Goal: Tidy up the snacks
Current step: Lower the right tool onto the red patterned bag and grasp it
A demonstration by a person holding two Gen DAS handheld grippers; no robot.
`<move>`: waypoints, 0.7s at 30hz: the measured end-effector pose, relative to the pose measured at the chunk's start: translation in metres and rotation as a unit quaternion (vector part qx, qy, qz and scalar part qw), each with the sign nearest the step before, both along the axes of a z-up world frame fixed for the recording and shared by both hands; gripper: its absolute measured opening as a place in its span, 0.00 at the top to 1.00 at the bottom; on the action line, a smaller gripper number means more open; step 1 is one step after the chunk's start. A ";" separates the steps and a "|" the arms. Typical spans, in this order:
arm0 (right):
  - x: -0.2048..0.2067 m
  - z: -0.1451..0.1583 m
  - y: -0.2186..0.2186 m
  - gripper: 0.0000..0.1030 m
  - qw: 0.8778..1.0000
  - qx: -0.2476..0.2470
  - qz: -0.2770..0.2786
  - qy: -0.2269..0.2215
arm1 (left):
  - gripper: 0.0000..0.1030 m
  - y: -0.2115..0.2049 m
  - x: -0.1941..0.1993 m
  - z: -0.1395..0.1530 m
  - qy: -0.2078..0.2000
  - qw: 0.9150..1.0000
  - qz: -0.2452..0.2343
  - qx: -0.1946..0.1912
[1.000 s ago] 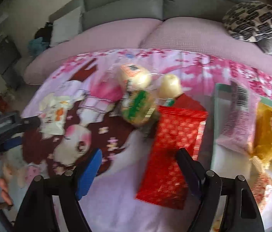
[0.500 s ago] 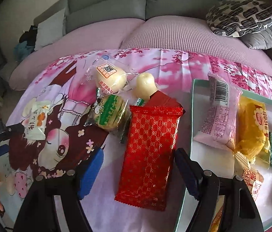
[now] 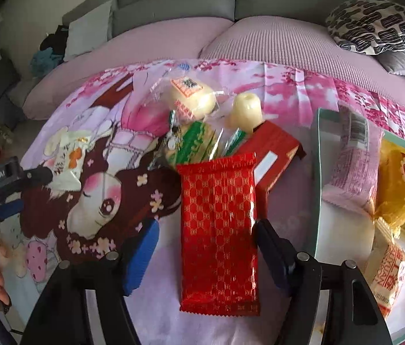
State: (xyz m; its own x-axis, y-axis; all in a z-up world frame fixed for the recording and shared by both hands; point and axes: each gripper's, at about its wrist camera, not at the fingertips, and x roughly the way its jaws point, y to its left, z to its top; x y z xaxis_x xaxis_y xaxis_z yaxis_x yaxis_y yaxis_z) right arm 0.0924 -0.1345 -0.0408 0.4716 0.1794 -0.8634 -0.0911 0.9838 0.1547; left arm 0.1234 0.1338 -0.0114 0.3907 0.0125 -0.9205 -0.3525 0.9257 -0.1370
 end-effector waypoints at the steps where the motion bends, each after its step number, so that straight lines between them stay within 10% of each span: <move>1: -0.002 -0.002 0.001 0.32 1.000 -0.004 0.000 0.004 | 0.05 0.001 0.000 -0.001 0.002 1.000 0.001 -0.001; 21: -0.007 -0.015 0.013 0.44 0.998 -0.064 0.025 0.015 | 0.05 -0.017 0.011 -0.015 0.031 0.998 -0.046 0.032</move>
